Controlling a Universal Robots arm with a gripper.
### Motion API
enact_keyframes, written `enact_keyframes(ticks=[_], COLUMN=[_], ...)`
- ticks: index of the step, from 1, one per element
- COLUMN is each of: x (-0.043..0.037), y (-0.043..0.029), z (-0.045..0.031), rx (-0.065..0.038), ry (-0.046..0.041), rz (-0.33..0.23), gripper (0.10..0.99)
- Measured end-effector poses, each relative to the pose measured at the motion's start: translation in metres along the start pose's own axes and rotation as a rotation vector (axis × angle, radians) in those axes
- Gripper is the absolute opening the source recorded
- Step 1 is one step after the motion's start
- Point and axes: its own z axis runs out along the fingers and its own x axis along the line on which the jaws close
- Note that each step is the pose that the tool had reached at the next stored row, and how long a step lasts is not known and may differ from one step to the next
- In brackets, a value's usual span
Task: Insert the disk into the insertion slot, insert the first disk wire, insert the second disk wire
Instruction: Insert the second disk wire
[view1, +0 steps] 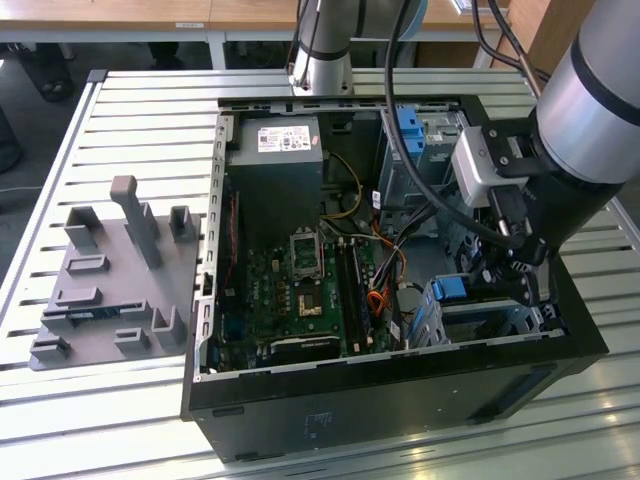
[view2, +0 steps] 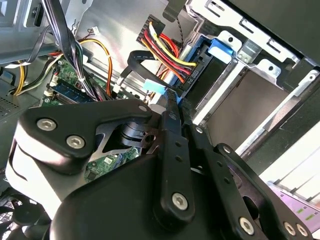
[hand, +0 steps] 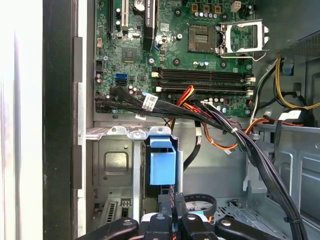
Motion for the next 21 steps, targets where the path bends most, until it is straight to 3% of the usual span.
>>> enact_keyframes(ticks=[14, 16, 17, 21], x=[0.0005, 0.0005, 0.0005, 0.0003], y=[0.0001, 0.0001, 0.0001, 0.0000], z=[0.0032, 0.0032, 0.0032, 0.0021], rx=[0.000, 0.000, 0.000, 0.000], ry=[0.0000, 0.0000, 0.0000, 0.0000], rz=[0.000, 0.000, 0.000, 0.000], gripper=[0.149, 0.161, 0.224, 0.224])
